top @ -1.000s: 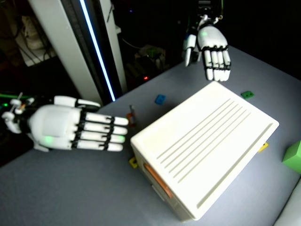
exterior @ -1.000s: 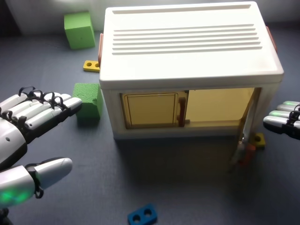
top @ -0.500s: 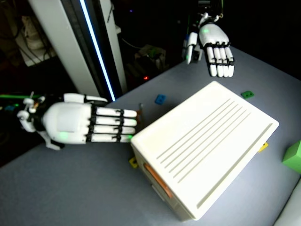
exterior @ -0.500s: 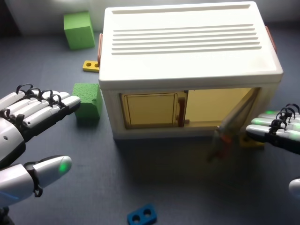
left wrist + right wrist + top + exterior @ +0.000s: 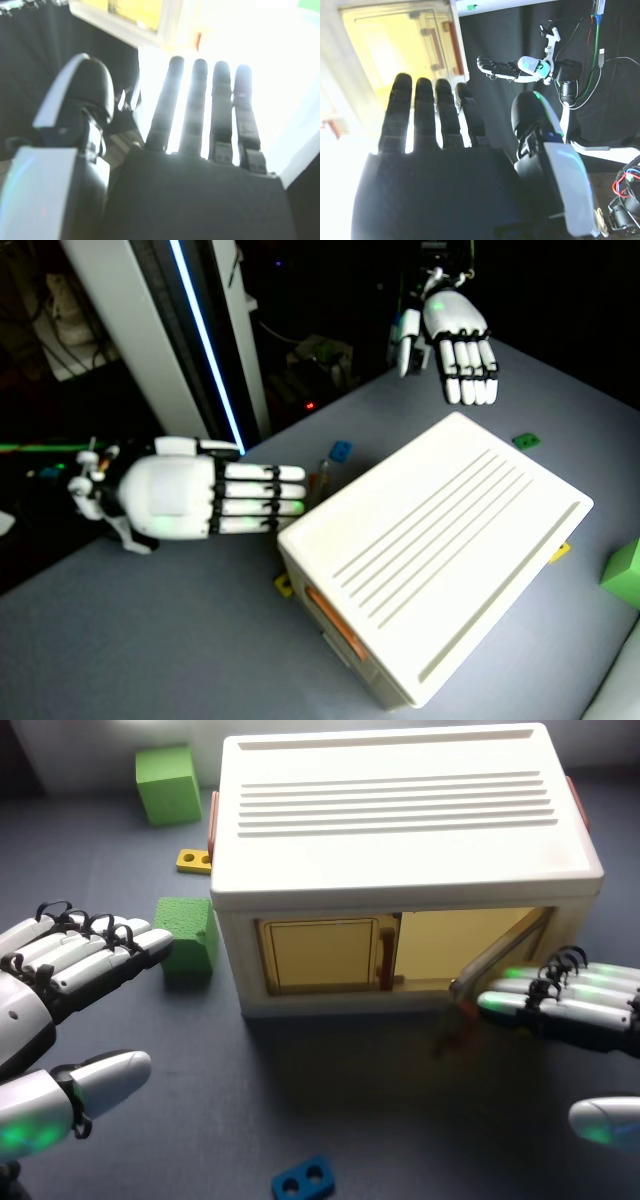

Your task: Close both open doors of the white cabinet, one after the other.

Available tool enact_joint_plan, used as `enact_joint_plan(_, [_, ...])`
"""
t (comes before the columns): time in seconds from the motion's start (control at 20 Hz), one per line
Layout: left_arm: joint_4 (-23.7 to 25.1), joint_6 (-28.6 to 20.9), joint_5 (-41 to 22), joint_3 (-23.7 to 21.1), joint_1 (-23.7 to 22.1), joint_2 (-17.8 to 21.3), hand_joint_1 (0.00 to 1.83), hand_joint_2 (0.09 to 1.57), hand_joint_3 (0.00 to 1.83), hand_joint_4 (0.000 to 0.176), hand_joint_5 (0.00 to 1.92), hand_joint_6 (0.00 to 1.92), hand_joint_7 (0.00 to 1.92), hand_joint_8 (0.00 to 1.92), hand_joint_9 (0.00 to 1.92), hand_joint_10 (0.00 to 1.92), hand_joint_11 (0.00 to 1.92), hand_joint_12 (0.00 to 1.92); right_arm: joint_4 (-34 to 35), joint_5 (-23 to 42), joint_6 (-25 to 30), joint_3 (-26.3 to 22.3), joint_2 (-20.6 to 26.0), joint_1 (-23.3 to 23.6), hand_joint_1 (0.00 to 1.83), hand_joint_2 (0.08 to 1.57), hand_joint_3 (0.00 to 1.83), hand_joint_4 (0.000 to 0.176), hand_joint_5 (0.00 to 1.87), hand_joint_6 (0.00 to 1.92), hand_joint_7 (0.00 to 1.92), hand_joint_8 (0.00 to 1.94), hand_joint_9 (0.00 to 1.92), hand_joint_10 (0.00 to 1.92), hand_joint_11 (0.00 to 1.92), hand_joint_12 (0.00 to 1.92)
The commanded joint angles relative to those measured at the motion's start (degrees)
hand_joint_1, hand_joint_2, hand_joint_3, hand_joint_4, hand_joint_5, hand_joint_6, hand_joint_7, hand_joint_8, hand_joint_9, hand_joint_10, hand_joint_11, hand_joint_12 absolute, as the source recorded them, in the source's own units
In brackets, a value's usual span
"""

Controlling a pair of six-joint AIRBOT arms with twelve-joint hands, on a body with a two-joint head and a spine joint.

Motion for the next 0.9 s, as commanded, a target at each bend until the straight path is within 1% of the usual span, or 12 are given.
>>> enact_joint_plan(0.0, [-0.01,-0.16,-7.05,-0.23,0.0,-0.16,0.0,1.41,0.0,0.0,0.13,0.0,0.12,0.0,0.14,0.0,0.0,0.5,1.41,6.81,0.5,0.29,-0.33,0.96,0.0,1.57,0.02,0.0,0.08,0.01,0.08,0.01,0.03,0.0,0.06,0.0])
enact_joint_plan(0.05, [-0.03,-0.17,-7.06,-0.24,0.02,-0.21,0.0,1.4,0.0,0.0,0.13,0.0,0.12,0.0,0.15,0.0,0.0,0.56,1.41,6.66,0.5,0.51,-0.68,1.41,0.0,1.57,0.02,0.0,0.08,0.0,0.08,0.01,0.04,0.0,0.06,0.0])
enact_joint_plan(0.1, [-0.25,-0.17,-7.14,-0.24,0.06,-0.36,0.0,1.4,0.0,0.0,0.11,0.01,0.1,0.01,0.13,0.01,0.0,0.51,1.46,6.42,0.5,0.9,-1.3,2.1,0.0,1.57,0.04,0.0,0.09,0.0,0.08,0.0,0.04,0.0,0.05,0.0])
enact_joint_plan(0.15, [-0.37,-0.17,-7.22,-0.24,0.1,-0.44,0.0,1.4,0.0,0.0,0.11,0.0,0.11,0.01,0.14,0.01,0.0,0.56,1.55,6.32,0.5,1.12,-1.68,2.43,0.0,1.57,0.04,0.0,0.09,0.0,0.08,0.0,0.03,0.0,0.04,0.0])
enact_joint_plan(0.25, [-0.44,-0.2,-7.26,-0.24,0.16,-0.5,0.0,1.4,0.0,0.0,0.12,0.0,0.11,0.01,0.15,0.01,0.0,0.57,1.75,6.11,0.51,1.67,-2.36,3.19,0.0,1.57,0.03,0.0,0.08,0.0,0.08,0.0,0.03,0.0,0.04,0.0])
enact_joint_plan(0.3, [-0.44,-0.21,-7.26,-0.24,0.18,-0.5,0.0,1.41,0.0,0.0,0.09,0.0,0.08,0.0,0.11,0.01,0.0,0.44,1.87,5.9,0.51,1.95,-2.64,3.62,0.0,1.57,0.03,0.0,0.09,0.0,0.08,0.0,0.03,0.0,0.02,0.0])
enact_joint_plan(0.35, [-0.44,-0.25,-7.28,-0.25,0.2,-0.49,0.0,1.42,0.0,0.0,0.1,0.0,0.11,0.0,0.14,0.01,0.0,0.53,1.97,5.68,0.51,2.21,-2.87,3.96,0.0,1.57,0.03,0.0,0.08,0.0,0.07,0.0,0.03,0.0,0.01,0.0])
enact_joint_plan(0.45, [-0.44,-0.27,-7.31,-0.28,0.2,-0.48,0.0,1.42,0.0,0.0,0.1,0.0,0.11,0.0,0.15,0.01,0.0,0.55,2.13,5.62,0.53,2.37,-2.96,4.15,0.0,1.57,0.04,0.0,0.08,0.0,0.07,0.0,0.02,0.0,0.01,0.0])
enact_joint_plan(0.55, [-0.45,-0.3,-7.61,-0.36,0.37,-0.49,0.0,1.41,0.0,0.0,0.11,0.0,0.12,0.0,0.16,0.01,0.0,0.56,1.44,5.63,1.74,2.32,-2.94,4.11,0.0,1.57,0.04,0.0,0.06,0.0,0.06,0.0,0.01,0.0,0.02,0.0])
enact_joint_plan(0.75, [-0.95,-0.53,-8.64,-0.51,1.36,-0.44,0.0,1.41,0.0,0.0,0.11,0.0,0.12,0.0,0.14,0.0,0.0,0.5,1.0,5.66,3.9,1.22,-1.88,1.89,0.0,1.55,0.02,0.0,0.01,0.0,0.0,0.0,0.0,0.0,0.0,0.0])
enact_joint_plan(0.8, [-1.19,-0.54,-8.75,-0.59,1.67,-0.43,0.0,1.41,0.0,0.0,0.12,0.0,0.13,0.0,0.15,0.0,0.0,0.55,1.34,5.66,4.91,0.8,-1.25,0.48,0.0,1.56,0.02,0.0,0.02,0.0,0.01,0.0,0.0,0.0,0.0,0.0])
enact_joint_plan(0.85, [-1.26,-0.54,-8.74,-0.59,1.7,-0.44,0.0,1.41,0.0,0.0,0.12,0.0,0.13,0.0,0.15,0.0,0.0,0.56,1.5,5.69,5.2,0.66,0.32,-0.15,0.0,1.57,0.02,0.0,0.03,0.01,0.01,0.01,0.0,0.0,0.0,0.0])
